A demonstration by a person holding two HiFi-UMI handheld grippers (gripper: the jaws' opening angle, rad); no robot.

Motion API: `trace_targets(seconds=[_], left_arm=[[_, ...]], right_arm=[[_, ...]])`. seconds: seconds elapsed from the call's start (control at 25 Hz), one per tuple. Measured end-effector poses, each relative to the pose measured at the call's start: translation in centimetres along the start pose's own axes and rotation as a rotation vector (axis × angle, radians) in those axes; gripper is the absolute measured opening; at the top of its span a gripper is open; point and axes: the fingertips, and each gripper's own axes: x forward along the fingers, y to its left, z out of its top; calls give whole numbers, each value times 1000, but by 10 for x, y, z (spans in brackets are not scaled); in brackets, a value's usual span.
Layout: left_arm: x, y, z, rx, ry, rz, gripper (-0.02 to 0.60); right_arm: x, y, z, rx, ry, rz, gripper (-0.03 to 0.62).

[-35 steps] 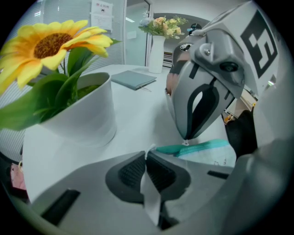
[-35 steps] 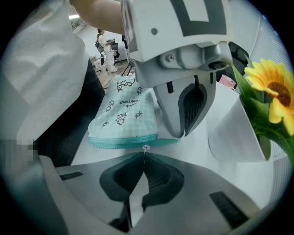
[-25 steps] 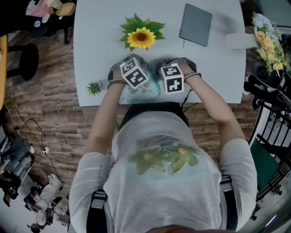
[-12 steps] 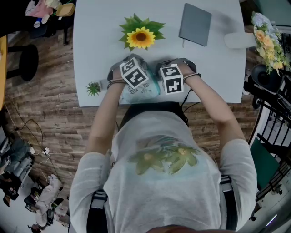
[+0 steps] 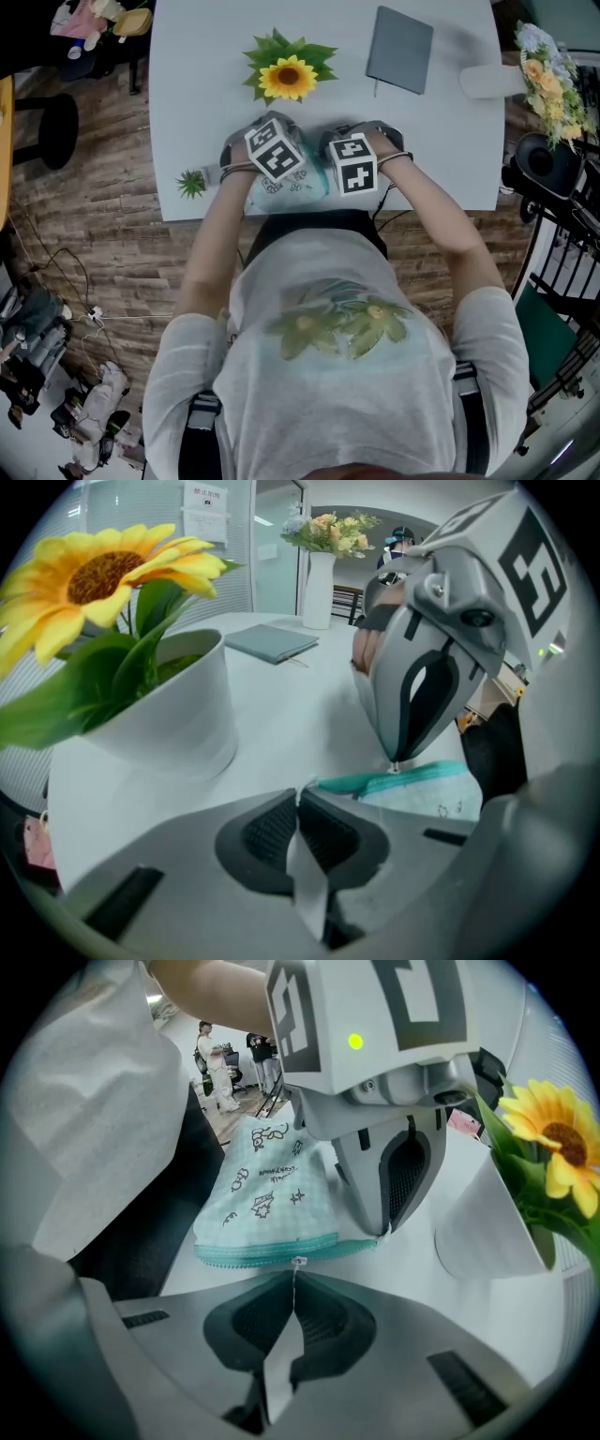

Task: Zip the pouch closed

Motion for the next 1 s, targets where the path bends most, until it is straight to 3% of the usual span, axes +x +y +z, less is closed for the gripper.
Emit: trace_targets(seconds=[1.0], left_arm=[[1, 1, 0, -4, 2, 11, 15]], right_arm=[[1, 10, -1, 18, 13, 48, 18]])
